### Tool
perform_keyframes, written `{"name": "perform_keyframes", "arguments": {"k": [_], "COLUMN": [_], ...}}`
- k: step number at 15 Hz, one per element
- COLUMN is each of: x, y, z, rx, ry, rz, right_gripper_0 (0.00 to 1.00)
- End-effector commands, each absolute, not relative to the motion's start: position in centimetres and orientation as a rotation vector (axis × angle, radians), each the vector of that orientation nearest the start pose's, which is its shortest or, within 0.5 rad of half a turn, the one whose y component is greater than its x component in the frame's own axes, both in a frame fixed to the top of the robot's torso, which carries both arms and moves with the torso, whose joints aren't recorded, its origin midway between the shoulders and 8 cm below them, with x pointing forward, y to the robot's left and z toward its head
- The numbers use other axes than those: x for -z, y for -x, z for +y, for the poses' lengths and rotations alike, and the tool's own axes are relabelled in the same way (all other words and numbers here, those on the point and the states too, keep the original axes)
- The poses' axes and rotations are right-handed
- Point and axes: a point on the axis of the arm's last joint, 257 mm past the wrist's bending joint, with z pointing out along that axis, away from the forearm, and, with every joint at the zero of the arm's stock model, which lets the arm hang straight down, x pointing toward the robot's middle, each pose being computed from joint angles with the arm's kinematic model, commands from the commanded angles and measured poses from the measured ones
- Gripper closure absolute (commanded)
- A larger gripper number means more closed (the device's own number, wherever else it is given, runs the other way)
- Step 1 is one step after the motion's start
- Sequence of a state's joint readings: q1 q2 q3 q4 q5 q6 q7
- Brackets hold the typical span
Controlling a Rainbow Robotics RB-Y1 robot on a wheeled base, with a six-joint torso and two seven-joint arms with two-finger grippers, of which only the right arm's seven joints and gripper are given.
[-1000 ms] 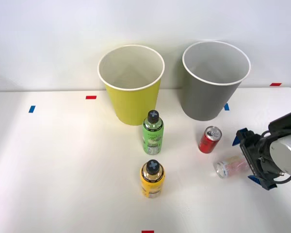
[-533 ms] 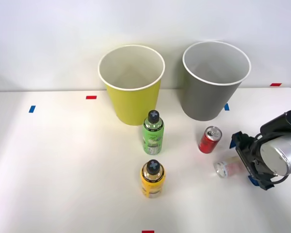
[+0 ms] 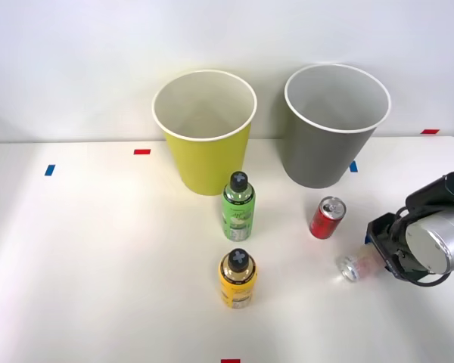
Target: Put cans in the gray bin, plastic bottles in the light green bin
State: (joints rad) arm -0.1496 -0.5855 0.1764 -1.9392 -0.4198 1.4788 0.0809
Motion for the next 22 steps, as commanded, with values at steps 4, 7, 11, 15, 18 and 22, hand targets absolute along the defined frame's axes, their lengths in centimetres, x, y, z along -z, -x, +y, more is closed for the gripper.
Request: {"name": "perform_keyframes", "arguments": {"k": [4, 7, 11, 15, 18, 22], "x": [28.4, 25.3, 22.2, 18.7, 15.4, 9.0], "y": [-42.1, -41.1, -39.5, -41.0, -42.5, -44.2], "z": [-31.0, -32.7, -33.9, -33.2, -32.0, -30.9], "rx": [-0.167, -0.008, 0.162, 0.166, 0.067, -0.024], "ry": [-1.099, -0.789, -0.479, -0.252, -0.184, -0.095], "rz": [2.297, 2.278, 2.219, 2.033, 1.89, 1.681], "right_gripper_0": [1.0, 1.0, 1.0, 1.0, 1.0, 1.0]}}
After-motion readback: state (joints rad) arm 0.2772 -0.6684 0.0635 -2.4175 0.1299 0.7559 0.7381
